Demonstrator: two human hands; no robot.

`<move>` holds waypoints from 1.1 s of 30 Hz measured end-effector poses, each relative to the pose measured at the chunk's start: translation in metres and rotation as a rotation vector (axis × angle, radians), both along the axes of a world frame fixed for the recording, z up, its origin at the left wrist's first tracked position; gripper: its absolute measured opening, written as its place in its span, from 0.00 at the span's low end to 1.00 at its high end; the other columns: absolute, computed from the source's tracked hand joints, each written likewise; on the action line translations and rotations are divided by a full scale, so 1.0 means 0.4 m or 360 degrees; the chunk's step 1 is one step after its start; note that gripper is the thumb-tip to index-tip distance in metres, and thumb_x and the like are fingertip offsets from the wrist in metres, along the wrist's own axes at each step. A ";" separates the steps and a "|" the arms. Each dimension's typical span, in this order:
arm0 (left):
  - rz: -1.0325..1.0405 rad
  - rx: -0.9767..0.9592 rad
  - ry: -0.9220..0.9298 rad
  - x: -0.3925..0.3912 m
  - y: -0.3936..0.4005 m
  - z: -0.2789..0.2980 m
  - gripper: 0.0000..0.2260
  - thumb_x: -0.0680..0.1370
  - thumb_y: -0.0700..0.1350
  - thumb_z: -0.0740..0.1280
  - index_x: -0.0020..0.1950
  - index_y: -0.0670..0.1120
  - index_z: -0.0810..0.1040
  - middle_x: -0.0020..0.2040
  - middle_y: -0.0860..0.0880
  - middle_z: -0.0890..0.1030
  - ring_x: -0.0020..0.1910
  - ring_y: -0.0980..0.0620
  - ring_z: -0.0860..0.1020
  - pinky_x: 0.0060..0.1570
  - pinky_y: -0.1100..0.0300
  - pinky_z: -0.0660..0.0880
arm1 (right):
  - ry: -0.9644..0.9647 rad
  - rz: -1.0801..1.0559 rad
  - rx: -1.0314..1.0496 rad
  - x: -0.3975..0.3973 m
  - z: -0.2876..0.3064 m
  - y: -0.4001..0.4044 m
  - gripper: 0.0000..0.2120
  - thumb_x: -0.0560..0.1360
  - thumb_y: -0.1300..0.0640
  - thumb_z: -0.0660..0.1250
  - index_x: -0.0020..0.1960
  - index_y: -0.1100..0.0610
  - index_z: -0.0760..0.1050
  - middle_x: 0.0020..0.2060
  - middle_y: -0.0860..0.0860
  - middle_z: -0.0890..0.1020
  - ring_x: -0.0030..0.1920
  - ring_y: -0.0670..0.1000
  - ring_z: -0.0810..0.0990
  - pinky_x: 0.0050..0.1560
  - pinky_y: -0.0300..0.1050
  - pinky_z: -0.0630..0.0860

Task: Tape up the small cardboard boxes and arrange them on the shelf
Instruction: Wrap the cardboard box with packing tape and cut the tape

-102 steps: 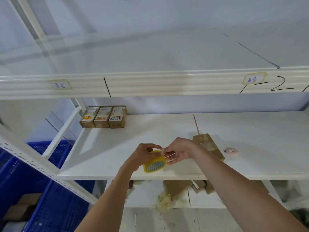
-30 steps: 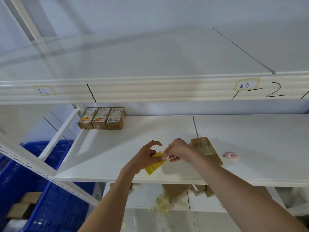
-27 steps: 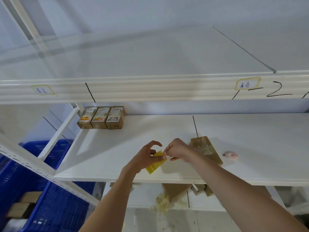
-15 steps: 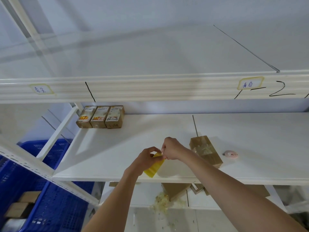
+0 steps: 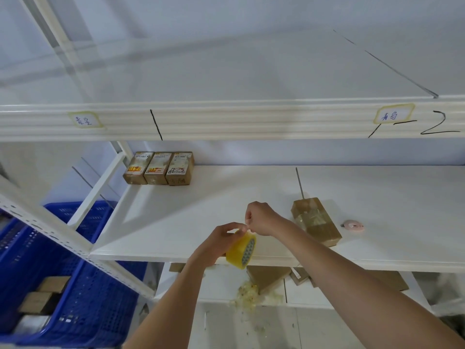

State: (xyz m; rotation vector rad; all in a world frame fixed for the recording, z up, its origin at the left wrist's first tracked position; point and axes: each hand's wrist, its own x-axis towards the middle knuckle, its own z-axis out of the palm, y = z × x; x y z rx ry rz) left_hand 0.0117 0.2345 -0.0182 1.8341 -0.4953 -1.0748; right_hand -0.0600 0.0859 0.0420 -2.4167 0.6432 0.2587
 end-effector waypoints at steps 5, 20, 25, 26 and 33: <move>0.0005 -0.0087 0.0195 -0.014 0.045 0.000 0.07 0.79 0.50 0.71 0.57 0.55 0.84 0.54 0.46 0.85 0.54 0.45 0.84 0.50 0.52 0.83 | -0.0066 -0.0089 0.0209 -0.019 0.013 0.004 0.09 0.75 0.68 0.67 0.40 0.58 0.81 0.40 0.58 0.87 0.42 0.55 0.87 0.42 0.41 0.82; 0.0274 0.0182 0.0319 -0.074 0.107 -0.130 0.17 0.72 0.61 0.76 0.53 0.52 0.82 0.45 0.47 0.87 0.44 0.46 0.86 0.42 0.54 0.84 | 0.0020 -0.0078 0.0126 -0.011 -0.081 0.090 0.10 0.72 0.73 0.63 0.40 0.64 0.82 0.36 0.55 0.84 0.40 0.56 0.87 0.34 0.39 0.80; 0.0460 0.0353 0.0452 -0.100 0.095 -0.172 0.22 0.71 0.57 0.78 0.53 0.47 0.73 0.49 0.43 0.84 0.45 0.43 0.86 0.41 0.48 0.84 | 0.0108 -0.0049 0.0070 -0.010 -0.126 0.110 0.06 0.75 0.71 0.67 0.44 0.64 0.82 0.46 0.59 0.85 0.43 0.53 0.82 0.41 0.41 0.77; 0.0508 0.0369 0.0525 -0.106 0.091 -0.177 0.22 0.71 0.57 0.78 0.52 0.45 0.72 0.48 0.43 0.84 0.43 0.44 0.86 0.39 0.49 0.84 | 0.0113 -0.0049 0.0058 -0.008 -0.133 0.113 0.05 0.75 0.70 0.67 0.45 0.65 0.82 0.47 0.59 0.85 0.45 0.54 0.83 0.43 0.42 0.76; 0.0570 0.0473 0.0562 -0.094 0.076 -0.200 0.27 0.72 0.57 0.78 0.60 0.42 0.73 0.52 0.43 0.83 0.47 0.43 0.85 0.48 0.46 0.83 | 0.0171 -0.0101 -0.0018 0.009 -0.154 0.117 0.08 0.77 0.71 0.65 0.51 0.66 0.82 0.50 0.59 0.85 0.53 0.58 0.83 0.58 0.52 0.81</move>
